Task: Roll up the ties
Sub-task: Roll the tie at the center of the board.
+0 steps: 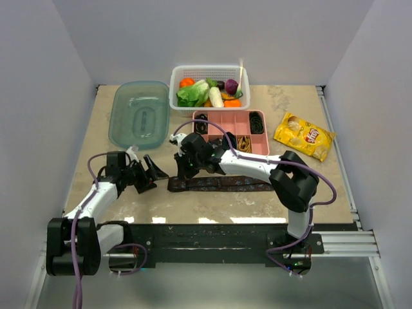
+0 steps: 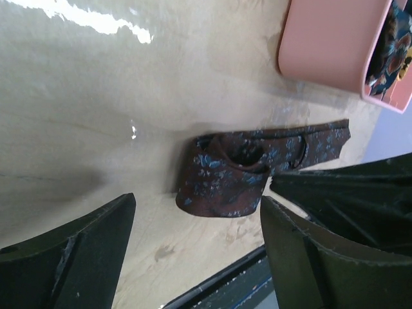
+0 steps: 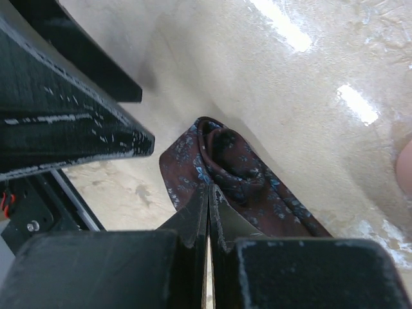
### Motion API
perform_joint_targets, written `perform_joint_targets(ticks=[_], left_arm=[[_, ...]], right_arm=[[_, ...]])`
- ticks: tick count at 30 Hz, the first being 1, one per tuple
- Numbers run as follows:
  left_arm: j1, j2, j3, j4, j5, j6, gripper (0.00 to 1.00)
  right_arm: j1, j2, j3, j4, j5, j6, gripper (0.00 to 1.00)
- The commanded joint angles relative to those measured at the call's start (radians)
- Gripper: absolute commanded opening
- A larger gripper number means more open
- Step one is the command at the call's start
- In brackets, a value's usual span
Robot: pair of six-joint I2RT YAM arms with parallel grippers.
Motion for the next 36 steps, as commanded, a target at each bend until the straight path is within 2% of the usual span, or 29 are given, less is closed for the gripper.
perform_joint_targets(ticks=[1, 17, 25, 32, 36], left_arm=[[0.008, 0.009, -0.062, 0.143, 0.111, -0.041, 0.84], [0.005, 0.046, -0.091, 0.187, 0.076, -0.039, 0.89], [0.003, 0.055, -0.090, 0.189, 0.068, -0.036, 0.89], [-0.012, 0.055, -0.088, 0.187, 0.048, -0.035, 0.89], [-0.087, 0.065, -0.076, 0.183, -0.010, -0.036, 0.89]], right_arm=[[-0.004, -0.031, 0.034, -0.012, 0.022, -0.039, 0.00], [0.014, -0.128, -0.063, 0.038, 0.018, -0.044, 0.00], [0.032, -0.079, -0.069, 0.046, 0.016, -0.041, 0.00], [0.032, -0.037, -0.060, 0.018, 0.116, -0.039, 0.00], [0.032, -0.014, -0.058, 0.017, 0.125, -0.052, 0.00]])
